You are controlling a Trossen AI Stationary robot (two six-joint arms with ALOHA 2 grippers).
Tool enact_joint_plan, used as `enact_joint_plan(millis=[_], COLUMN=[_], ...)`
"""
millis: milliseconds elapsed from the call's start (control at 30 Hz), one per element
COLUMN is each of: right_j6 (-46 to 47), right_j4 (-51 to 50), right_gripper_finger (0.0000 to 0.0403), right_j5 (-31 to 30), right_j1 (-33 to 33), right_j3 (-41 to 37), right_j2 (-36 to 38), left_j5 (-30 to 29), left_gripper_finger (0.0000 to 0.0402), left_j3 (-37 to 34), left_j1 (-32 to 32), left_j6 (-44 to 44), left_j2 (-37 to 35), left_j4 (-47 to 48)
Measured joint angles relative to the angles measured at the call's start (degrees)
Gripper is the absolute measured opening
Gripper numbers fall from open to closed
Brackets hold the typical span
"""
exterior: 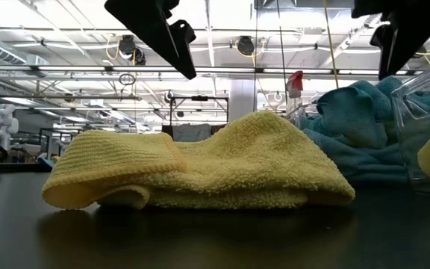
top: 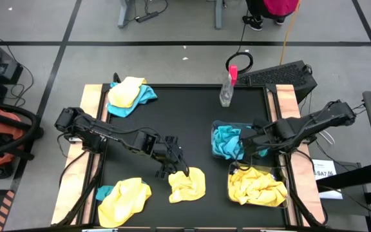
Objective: Sort microfiber towel by color & place in baskets
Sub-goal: Put the yellow towel into the bottom transparent bin
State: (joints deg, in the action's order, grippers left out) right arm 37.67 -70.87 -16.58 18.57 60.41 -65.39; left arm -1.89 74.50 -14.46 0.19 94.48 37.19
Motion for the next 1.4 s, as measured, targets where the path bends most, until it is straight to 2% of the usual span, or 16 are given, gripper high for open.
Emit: enact_joint_plan(millis=[567,967,1400], right_j6=[-4.1,-6.1,-6.9], right_j4=[2.7,10.9,14.4], right_gripper_finger=[0.0220,0.0220,0.0220], right_j5=[0.6,2.0,1.7], right_j1=[0.5,5.4,9.2], right_j3=[1.9,1.9,1.9], right_j2=[0.0,0.0,0.0], left_j5=[-0.1,0.0,0.1], left_gripper_finger=[0.0290,0.0290,0.0290], left_j3=[0.0,0.0,0.0], left_j1=[0.0,0.0,0.0], left_j6=[0.1,0.1,-0.4], left_j2=[0.0,0.0,0.0], left_j4=[0.0,-0.2,-0.2])
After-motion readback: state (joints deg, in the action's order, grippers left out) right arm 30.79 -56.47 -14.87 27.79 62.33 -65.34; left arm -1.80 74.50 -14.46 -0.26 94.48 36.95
